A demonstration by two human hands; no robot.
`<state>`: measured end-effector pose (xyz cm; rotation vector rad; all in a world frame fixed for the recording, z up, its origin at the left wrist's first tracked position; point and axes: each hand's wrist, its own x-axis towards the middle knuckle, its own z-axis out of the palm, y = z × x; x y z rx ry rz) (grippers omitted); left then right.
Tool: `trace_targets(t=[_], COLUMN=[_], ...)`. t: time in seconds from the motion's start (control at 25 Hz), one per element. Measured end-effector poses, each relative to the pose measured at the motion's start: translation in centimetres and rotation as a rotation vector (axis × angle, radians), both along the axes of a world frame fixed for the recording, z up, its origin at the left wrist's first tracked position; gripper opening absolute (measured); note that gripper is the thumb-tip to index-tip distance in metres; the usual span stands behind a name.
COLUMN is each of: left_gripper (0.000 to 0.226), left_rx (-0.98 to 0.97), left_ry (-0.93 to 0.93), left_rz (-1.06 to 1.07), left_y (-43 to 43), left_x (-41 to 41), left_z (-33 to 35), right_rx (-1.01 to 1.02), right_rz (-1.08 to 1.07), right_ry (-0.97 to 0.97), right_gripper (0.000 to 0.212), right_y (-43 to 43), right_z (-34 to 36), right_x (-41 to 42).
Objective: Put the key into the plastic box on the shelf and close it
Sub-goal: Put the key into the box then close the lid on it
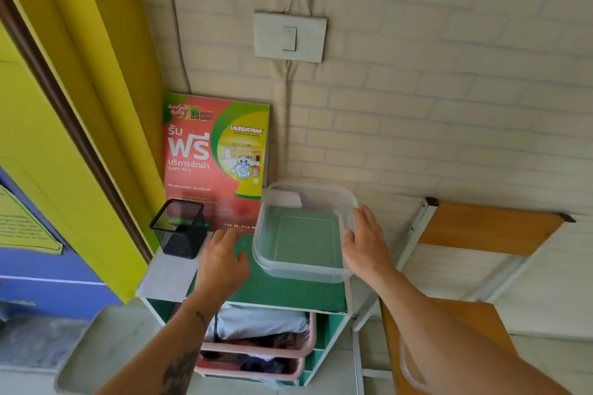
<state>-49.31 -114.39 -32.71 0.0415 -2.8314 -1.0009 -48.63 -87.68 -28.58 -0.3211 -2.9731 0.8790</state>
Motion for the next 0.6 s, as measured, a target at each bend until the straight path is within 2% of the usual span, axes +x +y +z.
trace_targets(t=[0.08, 0.16, 0.28, 0.4, 0.48, 0.6], left_gripper=[0.049, 0.046, 0.035, 0.036, 0.038, 0.036], left_rx=[-0.130, -0.224, -0.238, -0.253, -0.202, 0.015], left_ry=[-0.032, -0.083, -0.039, 0.008, 0.023, 0.039], left_rz=[-0.050, -0.054, -0.067, -0.077, -0.071, -0.012], left_y=[-0.6, -1.0, -1.1, -1.0, -1.0, -0.8], left_x=[0.0, 0.2, -0.1, -0.4, -0.6, -1.0], left_z=[-2.1, -3.1, -3.2, -3.5, -3.8, -3.1], right_rx=[0.022, 0.034, 0.060, 0.090, 0.103, 0.117], right_rz=[-0.003, -0.001, -0.016, 0.001, 0.006, 0.011], right_ry=[-0.020, -0.027, -0.013, -0.025, -0.031, -0.036], right_gripper=[0.059, 0.060, 0.061, 0.061, 0.062, 0.062], right_y=[-0.5, -1.2, -1.5, -1.4, -1.5, -1.6], right_z=[-0.6, -1.4, -1.9, -2.0, -1.9, -1.7], right_x=[-0.1, 0.0, -0.1, -0.2, -0.1, 0.0])
